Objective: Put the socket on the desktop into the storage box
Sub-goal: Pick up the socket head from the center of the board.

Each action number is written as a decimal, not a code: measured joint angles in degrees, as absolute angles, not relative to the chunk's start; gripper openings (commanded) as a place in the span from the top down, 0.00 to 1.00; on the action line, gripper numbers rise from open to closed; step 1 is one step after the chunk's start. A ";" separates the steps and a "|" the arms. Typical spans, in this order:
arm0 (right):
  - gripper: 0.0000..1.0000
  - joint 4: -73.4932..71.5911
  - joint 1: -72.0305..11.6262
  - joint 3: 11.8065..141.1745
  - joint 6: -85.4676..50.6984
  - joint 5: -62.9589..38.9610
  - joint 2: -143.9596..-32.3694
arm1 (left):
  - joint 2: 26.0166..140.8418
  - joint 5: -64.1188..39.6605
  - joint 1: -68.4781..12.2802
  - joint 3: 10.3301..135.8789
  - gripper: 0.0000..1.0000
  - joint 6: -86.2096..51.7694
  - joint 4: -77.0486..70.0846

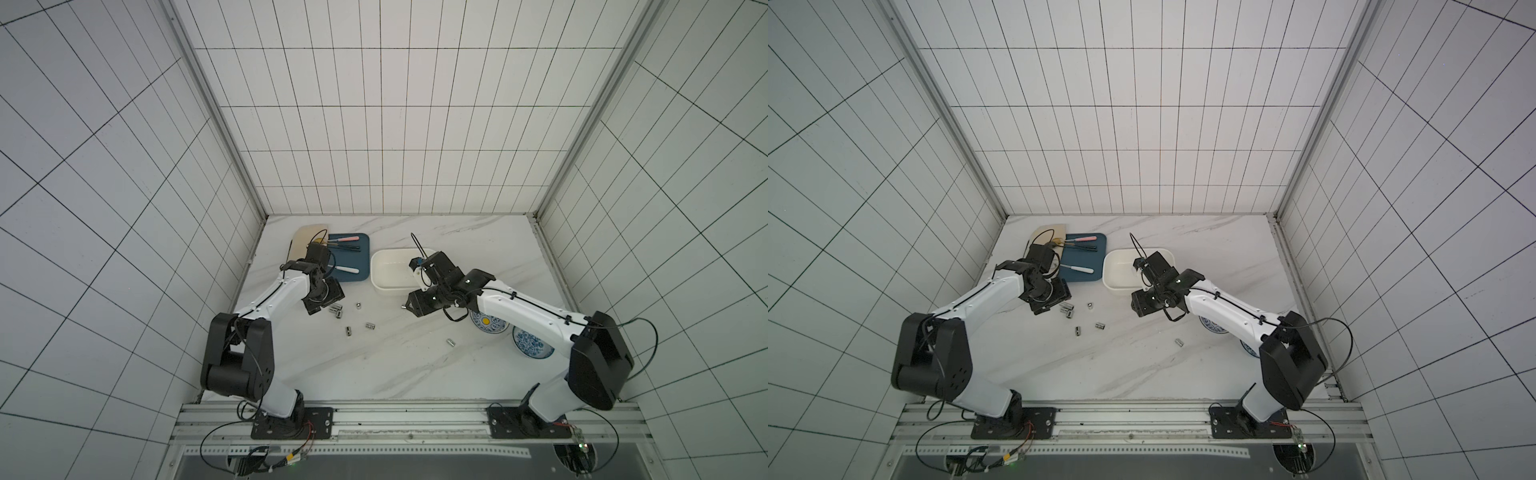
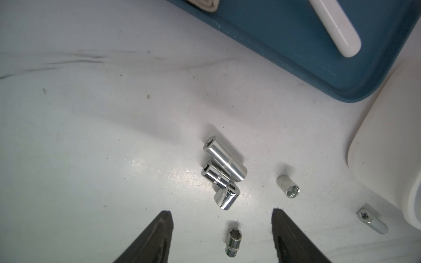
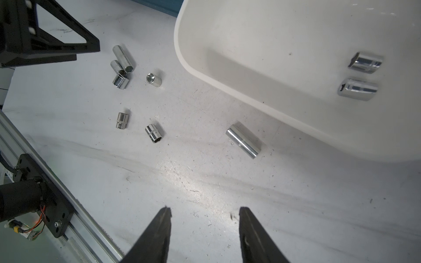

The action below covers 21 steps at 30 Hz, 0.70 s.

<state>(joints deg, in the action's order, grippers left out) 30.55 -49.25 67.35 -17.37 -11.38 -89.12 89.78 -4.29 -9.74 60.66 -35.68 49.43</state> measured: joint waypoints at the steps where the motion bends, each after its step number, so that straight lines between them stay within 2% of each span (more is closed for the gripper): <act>1: 0.49 30.46 -49.25 67.11 -17.39 -11.29 -88.97 | 90.67 -4.45 -9.69 60.90 0.31 -35.75 49.12; 21: 0.49 30.00 -49.25 65.73 -17.78 -9.56 -87.57 | 99.22 -5.56 -8.93 63.31 0.41 -36.45 45.06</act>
